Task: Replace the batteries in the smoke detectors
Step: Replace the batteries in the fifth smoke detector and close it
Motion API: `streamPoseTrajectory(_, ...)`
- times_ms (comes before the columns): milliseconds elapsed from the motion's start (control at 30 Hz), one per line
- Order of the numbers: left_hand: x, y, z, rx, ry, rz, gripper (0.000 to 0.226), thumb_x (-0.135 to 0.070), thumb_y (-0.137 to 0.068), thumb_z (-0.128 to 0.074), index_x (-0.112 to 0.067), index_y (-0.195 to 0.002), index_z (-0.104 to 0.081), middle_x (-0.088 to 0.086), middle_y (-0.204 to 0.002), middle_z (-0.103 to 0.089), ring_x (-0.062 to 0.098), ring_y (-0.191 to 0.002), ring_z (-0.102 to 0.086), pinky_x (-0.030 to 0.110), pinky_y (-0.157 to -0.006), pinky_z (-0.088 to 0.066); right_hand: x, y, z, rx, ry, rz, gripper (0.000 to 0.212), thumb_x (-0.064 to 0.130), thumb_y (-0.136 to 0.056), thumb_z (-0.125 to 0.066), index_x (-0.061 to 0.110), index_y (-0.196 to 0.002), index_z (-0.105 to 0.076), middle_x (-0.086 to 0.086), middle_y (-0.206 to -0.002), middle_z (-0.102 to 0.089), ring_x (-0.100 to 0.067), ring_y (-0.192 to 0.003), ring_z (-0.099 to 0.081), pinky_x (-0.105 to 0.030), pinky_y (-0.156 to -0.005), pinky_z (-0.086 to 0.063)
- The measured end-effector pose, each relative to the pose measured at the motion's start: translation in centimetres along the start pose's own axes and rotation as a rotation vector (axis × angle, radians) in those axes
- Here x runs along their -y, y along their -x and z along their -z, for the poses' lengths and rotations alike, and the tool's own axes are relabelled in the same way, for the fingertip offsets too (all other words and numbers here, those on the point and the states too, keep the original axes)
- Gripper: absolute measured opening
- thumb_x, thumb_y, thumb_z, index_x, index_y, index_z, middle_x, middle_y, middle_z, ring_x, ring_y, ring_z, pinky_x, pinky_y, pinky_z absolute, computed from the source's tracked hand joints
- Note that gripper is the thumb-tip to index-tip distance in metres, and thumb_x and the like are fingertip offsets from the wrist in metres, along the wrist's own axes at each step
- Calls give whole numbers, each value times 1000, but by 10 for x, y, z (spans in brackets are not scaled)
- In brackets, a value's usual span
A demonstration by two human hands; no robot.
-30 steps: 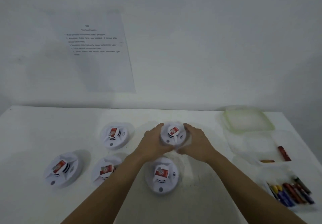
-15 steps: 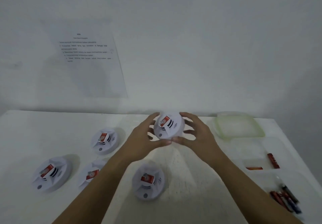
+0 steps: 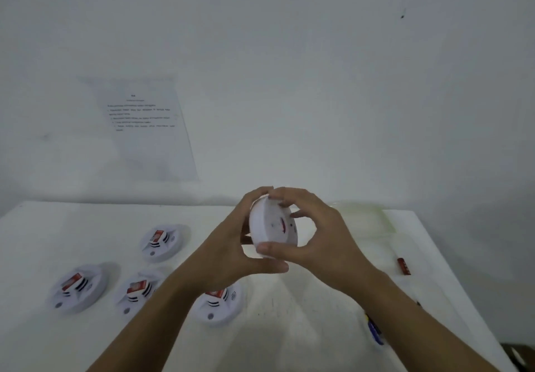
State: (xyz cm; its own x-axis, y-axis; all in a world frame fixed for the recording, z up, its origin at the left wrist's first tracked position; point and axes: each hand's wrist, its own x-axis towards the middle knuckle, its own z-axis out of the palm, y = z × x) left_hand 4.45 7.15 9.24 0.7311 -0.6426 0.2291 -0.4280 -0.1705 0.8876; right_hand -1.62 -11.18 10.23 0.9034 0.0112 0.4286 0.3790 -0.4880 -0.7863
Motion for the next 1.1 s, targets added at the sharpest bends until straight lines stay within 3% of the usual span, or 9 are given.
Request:
streamPoseTrajectory(100, -3, 6, -16, -43, -78, -19, 95, -23, -66, -95, -33, -142, -38, -22, -133, -55, 9, -126, -56, 25, -98, -54, 1, 10, 6, 23, 58, 60, 61, 47, -65, -89, 33, -120, -66, 24, -129, -58, -4, -124, -52, -14, -96, -45)
streamPoseTrajectory(233, -4, 20, -39, -92, -27, 24, 89, -9, -67, -93, -36, -134, -43, -29, -124, -60, 3, -120, -58, 13, -87, -52, -3, 24, 17, 85, -18, 41, 45, 37, -74, -87, 28, -115, -72, 19, -124, -62, -2, -121, -54, -12, -92, -48)
streamPoseTrajectory(367, -2, 33, -50, -121, 46, 22, 92, 5, -66, -88, -28, -140, -43, -9, -128, -60, 21, -122, -60, 35, -87, -61, -12, 39, 34, 68, 88, 69, 46, 44, -79, -81, 32, -121, -68, 19, -125, -59, -9, -124, -52, -18, -98, -46)
streamPoseTrajectory(467, -8, 37, -56, -109, 58, 4, 93, 11, -67, -85, -25, -142, -42, -1, -132, -57, 26, -124, -58, 45, -88, -61, -15, 46, 42, 120, 151, 86, 55, 48, -77, -82, 34, -126, -64, 23, -127, -53, -9, -126, -49, -15, -97, -44)
streamPoseTrajectory(667, -13, 38, -66, -123, -70, -9, 97, -12, -60, -97, -29, -137, -40, -22, -128, -57, 8, -121, -58, 17, -89, -54, -12, 50, 48, 174, 332, 168, 64, 60, -75, -78, 36, -131, -59, 28, -123, -43, 1, -122, -41, -8, -91, -40)
streamPoseTrajectory(833, -12, 38, -68, -175, -101, -17, 92, -21, -64, -93, -37, -134, -37, -23, -129, -54, 11, -121, -58, 25, -90, -58, -6, 49, 47, 202, 410, 210, 63, 58, -79, -75, 30, -133, -58, 20, -124, -45, 3, -116, -40, -9, -90, -40)
streamPoseTrajectory(1000, -1, 38, -70, -195, -27, 2, 94, -9, -67, -91, -19, -145, -39, -8, -138, -56, 21, -127, -57, 37, -98, -57, -6, 48, 34, 114, 457, 119, 66, 66, -79, -68, 25, -130, -58, 15, -113, -48, -1, -105, -43, -13, -83, -41)
streamPoseTrajectory(1100, 1, 34, -75, -237, -39, 61, 105, -40, -58, -92, -10, -144, -40, 3, -142, -55, 20, -128, -56, 37, -107, -50, -7, 48, 21, 55, 405, 41, 64, 70, -76, -63, 26, -123, -63, 15, -107, -52, -3, -98, -47, -12, -79, -41)
